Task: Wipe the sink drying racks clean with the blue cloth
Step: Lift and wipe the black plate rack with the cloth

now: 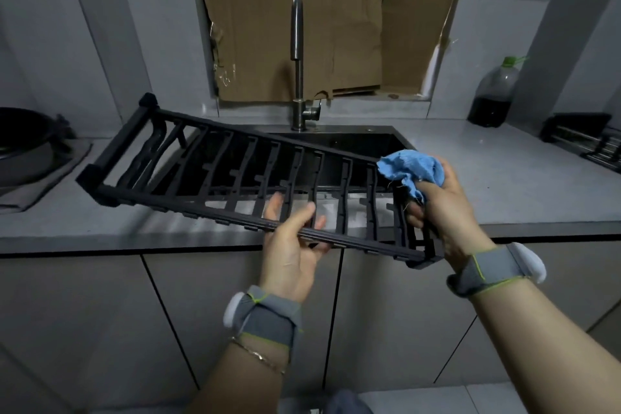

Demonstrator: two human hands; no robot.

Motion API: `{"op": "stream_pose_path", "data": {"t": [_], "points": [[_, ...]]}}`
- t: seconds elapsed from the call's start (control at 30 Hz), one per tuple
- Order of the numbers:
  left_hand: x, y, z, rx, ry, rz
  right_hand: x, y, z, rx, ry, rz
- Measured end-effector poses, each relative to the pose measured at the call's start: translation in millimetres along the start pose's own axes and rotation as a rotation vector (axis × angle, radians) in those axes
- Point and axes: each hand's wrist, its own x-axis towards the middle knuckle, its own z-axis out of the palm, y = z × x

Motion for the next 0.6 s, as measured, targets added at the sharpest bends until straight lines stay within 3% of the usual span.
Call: {"op": "stream_pose_path", "data": {"t": [0.17,0.33,0.5,0.6], "points": [[-5,0,-15,-0.032,0.010,0.028,4,1,5,-0.226,-0.081,-0.090],[-11,-2,-15,-0.104,0.077,-0.006,5,13,5,-1.134,0.113,-0.543],[-19,9,-16,-0.261,0.138,-0.008,-32,34,21,-1.313,-0.074,-0.791],[-20,11,-30,-0.250,0.117,0.007,-58,39,28,-1.349,-0.258,-0.723]]}}
